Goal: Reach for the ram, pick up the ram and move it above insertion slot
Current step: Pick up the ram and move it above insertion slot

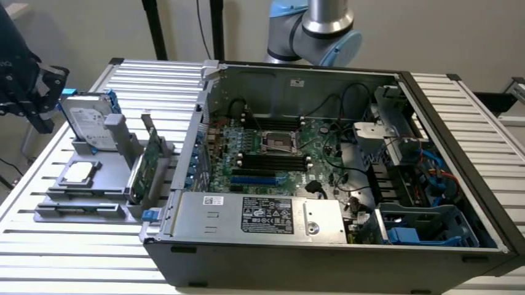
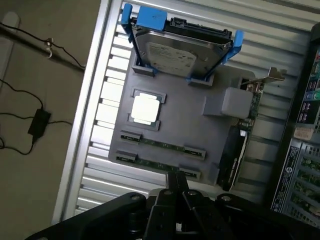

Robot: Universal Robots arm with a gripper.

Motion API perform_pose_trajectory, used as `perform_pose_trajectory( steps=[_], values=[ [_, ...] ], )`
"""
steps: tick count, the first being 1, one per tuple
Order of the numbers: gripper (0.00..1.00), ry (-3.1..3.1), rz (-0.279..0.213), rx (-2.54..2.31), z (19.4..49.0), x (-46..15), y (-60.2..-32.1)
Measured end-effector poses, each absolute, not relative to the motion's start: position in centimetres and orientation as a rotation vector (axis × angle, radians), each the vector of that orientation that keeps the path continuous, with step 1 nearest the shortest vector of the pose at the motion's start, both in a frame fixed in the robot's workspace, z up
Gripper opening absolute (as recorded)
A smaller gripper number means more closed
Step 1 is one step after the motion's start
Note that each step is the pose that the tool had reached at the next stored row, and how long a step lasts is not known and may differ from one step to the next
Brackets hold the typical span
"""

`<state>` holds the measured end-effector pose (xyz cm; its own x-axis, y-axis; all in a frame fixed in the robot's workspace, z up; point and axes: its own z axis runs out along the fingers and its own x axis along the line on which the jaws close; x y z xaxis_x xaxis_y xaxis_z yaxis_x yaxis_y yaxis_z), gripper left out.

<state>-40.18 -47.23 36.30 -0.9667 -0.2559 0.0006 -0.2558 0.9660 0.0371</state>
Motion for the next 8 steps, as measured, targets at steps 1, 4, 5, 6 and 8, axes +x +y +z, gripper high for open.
perform_pose_trajectory(
  steps=[1,4,5,6,8],
  values=[
    [0.11,-3.105,-0.058,0.434,36.3,-40.18,-47.23],
    [0.11,-3.091,-0.057,0.517,36.3,-40.18,-47.23],
    [0.11,-3.086,-0.057,0.547,36.3,-40.18,-47.23],
    [0.11,-3.081,-0.057,0.575,36.3,-40.18,-47.23],
    [0.11,-3.069,-0.057,0.63,36.3,-40.18,-47.22]
  ],
)
